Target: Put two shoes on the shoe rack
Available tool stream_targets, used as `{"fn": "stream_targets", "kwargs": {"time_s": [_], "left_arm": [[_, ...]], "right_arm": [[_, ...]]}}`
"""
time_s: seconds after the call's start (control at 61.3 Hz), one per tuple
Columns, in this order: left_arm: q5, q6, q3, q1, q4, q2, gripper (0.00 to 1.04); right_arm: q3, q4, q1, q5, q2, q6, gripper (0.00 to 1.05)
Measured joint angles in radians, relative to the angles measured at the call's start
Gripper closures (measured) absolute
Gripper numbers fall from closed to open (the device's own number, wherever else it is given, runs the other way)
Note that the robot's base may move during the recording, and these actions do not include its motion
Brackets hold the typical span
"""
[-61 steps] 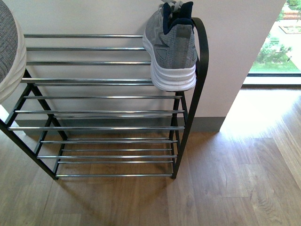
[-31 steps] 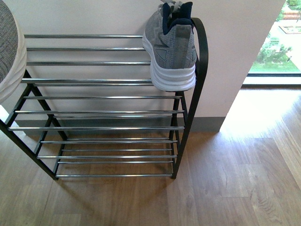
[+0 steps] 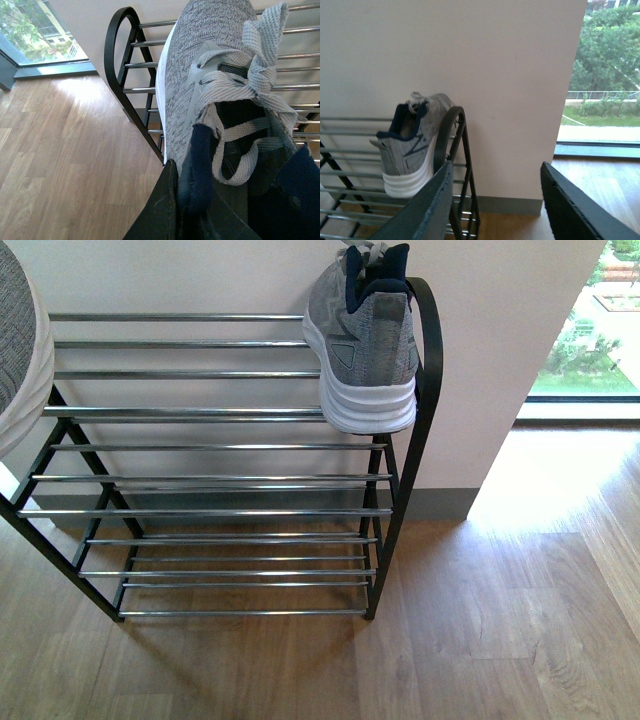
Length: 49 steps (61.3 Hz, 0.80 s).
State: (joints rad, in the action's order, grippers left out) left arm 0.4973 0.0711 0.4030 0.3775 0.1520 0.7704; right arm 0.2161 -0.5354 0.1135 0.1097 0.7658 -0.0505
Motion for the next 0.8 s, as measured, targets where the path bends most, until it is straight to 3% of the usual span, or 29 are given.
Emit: {"fn": "stream_targets", "kwargs": {"time_s": [0.131, 0.196, 0.277, 0.8], "left_arm": [[0.000, 0.000, 0.000, 0.000, 0.000, 0.000, 1.03], [0.000, 0.000, 0.000, 0.000, 0.000, 0.000, 1.03], [0.000, 0.000, 0.000, 0.000, 0.000, 0.000, 1.03], [0.000, 0.000, 0.000, 0.000, 0.000, 0.000, 1.03]], "right_arm": [[-0.047, 0.003, -0.021, -0.025, -0.059, 0.026, 0.79], [-0.066, 0.014, -0.068, -0.093, -0.090, 0.033, 0.90], [-0.090, 0.029, -0.105, -0.100, -0.127, 0.039, 1.04], [-0.172, 0.156, -0.111, -0.109, -0.338, 0.045, 1.03]]}}
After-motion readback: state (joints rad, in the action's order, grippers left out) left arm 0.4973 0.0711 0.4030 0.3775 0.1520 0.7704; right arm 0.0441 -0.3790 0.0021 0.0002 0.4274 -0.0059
